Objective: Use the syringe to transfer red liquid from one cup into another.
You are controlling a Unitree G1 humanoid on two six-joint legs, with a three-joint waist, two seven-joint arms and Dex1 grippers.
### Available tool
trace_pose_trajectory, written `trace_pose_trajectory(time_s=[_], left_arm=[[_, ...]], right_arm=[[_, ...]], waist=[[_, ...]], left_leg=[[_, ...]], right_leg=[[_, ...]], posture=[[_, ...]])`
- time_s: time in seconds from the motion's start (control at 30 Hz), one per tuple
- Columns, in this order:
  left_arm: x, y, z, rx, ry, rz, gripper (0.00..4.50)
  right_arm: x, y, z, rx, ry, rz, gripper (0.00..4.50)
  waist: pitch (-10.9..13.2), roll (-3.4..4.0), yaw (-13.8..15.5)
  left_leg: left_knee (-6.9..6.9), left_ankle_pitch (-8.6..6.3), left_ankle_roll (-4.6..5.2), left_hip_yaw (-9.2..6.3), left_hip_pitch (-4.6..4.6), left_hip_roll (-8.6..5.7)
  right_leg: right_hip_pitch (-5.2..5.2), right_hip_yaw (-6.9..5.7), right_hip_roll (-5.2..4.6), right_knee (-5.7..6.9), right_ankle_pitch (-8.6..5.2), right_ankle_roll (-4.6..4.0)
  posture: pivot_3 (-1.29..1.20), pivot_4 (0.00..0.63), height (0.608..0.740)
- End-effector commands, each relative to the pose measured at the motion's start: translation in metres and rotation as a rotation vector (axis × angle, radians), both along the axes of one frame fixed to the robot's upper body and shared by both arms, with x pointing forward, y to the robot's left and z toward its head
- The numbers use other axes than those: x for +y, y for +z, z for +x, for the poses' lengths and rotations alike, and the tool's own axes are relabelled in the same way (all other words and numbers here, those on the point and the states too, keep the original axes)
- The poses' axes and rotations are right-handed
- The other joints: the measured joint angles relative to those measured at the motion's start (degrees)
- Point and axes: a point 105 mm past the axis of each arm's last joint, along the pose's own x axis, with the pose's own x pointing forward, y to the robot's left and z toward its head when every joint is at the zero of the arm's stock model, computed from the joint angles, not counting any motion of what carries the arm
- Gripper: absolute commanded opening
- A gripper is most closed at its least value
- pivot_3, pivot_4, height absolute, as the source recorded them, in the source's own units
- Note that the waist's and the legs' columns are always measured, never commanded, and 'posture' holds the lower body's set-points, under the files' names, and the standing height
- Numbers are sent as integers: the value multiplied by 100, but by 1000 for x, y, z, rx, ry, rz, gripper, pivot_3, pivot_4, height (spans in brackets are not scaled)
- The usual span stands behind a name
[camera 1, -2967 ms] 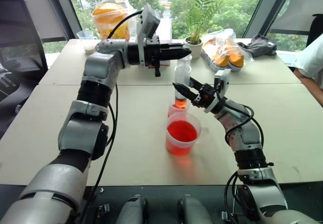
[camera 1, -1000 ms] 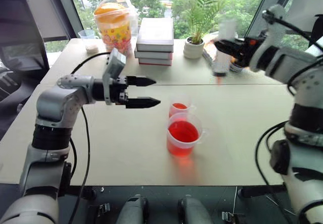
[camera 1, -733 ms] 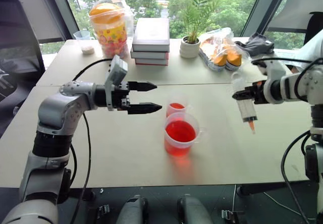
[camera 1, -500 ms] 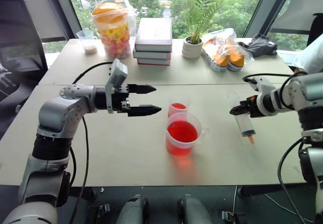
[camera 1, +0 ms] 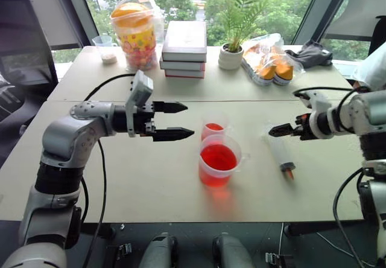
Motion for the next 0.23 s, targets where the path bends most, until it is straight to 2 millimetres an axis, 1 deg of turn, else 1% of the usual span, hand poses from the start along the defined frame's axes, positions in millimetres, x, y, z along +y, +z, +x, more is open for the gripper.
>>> trace_pose_trajectory(time_s=[0.03,0.07,0.13,0.2,0.23], left_arm=[[3,7,-4,-34,-2,10,4500],[6,7,-3,-43,4,27,4500],[12,8,-1,-52,28,43,4500],[17,9,-2,-42,42,50,4500],[19,9,-3,-37,44,53,4500]], right_arm=[[14,46,-24,-229,191,-20,4429],[23,56,-40,-283,301,-27,4429],[35,65,-69,-328,450,-43,4429],[37,67,-89,-353,497,-59,4429],[36,67,-94,-364,501,-67,4429]], waist=[[0,-2,23],[1,-2,20],[1,-1,4],[0,-3,-6],[0,-3,-6]], left_leg=[[0,-1,1,-5,-3,0],[-1,-2,2,-11,-5,0],[-1,-4,6,-9,-6,0],[-1,-4,6,-10,-6,1],[1,-4,6,-11,-4,2]], right_leg=[[1,-3,0,-3,0,0],[4,-10,0,-7,-1,1],[3,-7,1,-8,-2,3],[4,-7,0,-7,-2,3],[7,-7,0,-6,-2,3]], posture=[[0,150,740],[0,150,740],[0,150,740],[0,150,740],[0,150,740]])
